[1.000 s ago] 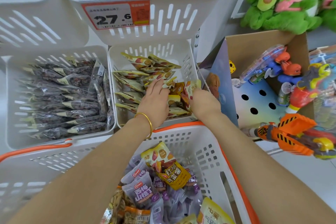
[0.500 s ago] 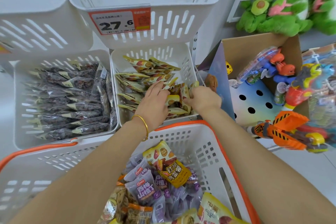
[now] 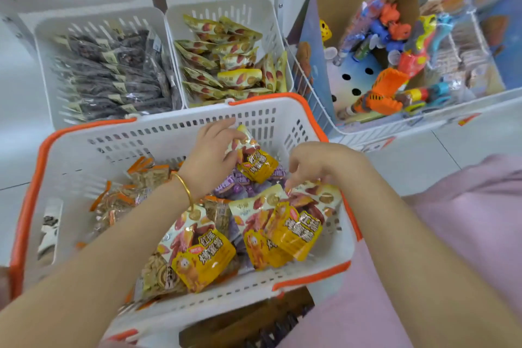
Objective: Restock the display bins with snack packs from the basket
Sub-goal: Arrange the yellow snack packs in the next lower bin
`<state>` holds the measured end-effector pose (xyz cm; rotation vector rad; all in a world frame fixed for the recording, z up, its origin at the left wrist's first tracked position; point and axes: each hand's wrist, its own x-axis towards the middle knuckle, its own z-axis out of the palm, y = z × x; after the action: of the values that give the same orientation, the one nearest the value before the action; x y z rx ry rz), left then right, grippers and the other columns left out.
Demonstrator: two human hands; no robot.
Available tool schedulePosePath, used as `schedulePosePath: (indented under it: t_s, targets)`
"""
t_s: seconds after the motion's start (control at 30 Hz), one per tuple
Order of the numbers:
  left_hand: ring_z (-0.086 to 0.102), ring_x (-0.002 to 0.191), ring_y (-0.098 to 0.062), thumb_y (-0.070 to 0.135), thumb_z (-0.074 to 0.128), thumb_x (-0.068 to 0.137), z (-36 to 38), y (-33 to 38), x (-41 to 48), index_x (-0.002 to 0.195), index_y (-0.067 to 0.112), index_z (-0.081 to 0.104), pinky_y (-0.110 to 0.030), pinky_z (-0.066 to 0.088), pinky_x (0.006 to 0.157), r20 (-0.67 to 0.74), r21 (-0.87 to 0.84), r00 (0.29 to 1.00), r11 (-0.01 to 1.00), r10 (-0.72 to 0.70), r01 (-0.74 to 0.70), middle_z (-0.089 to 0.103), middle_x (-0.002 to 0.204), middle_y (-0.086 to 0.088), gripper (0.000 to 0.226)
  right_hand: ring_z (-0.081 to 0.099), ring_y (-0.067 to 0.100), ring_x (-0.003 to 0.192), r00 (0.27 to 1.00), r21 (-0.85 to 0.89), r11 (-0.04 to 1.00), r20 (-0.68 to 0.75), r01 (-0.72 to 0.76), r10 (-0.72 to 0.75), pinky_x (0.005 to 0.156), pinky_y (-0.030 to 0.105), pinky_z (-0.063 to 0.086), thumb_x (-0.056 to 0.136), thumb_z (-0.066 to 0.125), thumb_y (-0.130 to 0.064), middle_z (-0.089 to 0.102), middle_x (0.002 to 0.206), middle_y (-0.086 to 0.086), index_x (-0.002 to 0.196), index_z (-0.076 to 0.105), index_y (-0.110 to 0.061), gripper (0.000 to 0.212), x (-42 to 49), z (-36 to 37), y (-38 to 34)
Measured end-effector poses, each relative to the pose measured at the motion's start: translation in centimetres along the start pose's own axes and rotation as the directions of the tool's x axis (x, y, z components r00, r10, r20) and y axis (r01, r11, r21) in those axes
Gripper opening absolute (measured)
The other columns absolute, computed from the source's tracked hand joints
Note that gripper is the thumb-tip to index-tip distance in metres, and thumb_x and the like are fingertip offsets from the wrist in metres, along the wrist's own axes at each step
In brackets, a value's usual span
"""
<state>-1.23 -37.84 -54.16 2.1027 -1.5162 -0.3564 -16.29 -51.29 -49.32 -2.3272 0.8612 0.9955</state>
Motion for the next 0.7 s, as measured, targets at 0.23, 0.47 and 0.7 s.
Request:
schedulePosePath:
  t_s: [0.23, 0.47, 0.7]
  targets:
    - [0.026, 0.136, -0.025, 0.003, 0.052, 0.091, -0.2, 1.1, -2.3, 0.121, 0.011, 0.058, -0.026, 0.016, 0.111, 0.031, -0.017, 0.999, 1.0, -0.008, 0.009, 0.04, 0.144, -0.008, 0.031, 0.056, 0.027, 0.091, 0.993, -0.19, 0.977, -0.088, -0.097, 0.081, 0.072, 0.033, 0.044, 0.08, 0.073, -0.038, 0.057, 0.089, 0.002, 0.09, 0.055, -0.008, 0.036, -0.1, 2.0, -0.6]
    - [0.022, 0.138, -0.021, 0.014, 0.054, 0.091, 1.2, 0.6, -3.2, 0.128, 0.02, 0.053, -0.03, 0.014, 0.112, 0.218, 0.045, 0.972, 0.995, -0.093, 0.085, 0.035, 0.148, -0.001, 0.038, 0.053, 0.022, 0.083, 0.959, -0.046, 0.976, -0.181, 0.212, -0.217, 0.066, 0.027, 0.041, 0.073, 0.079, -0.016, 0.06, 0.1, 0.014, 0.105, 0.061, -0.003, 0.039, 1.7, 3.7, -1.3]
    - [0.026, 0.136, -0.021, 0.012, 0.053, 0.092, 0.9, 0.2, -3.0, 0.125, 0.017, 0.057, -0.029, 0.016, 0.111, 0.177, -0.028, 0.976, 0.99, -0.128, 0.135, 0.039, 0.145, -0.002, 0.033, 0.062, 0.026, 0.078, 0.951, 0.047, 0.951, -0.075, 0.305, -0.301, 0.063, 0.034, 0.05, 0.077, 0.076, -0.012, 0.059, 0.088, 0.003, 0.086, 0.056, -0.019, 0.023, 3.7, 4.9, -0.9]
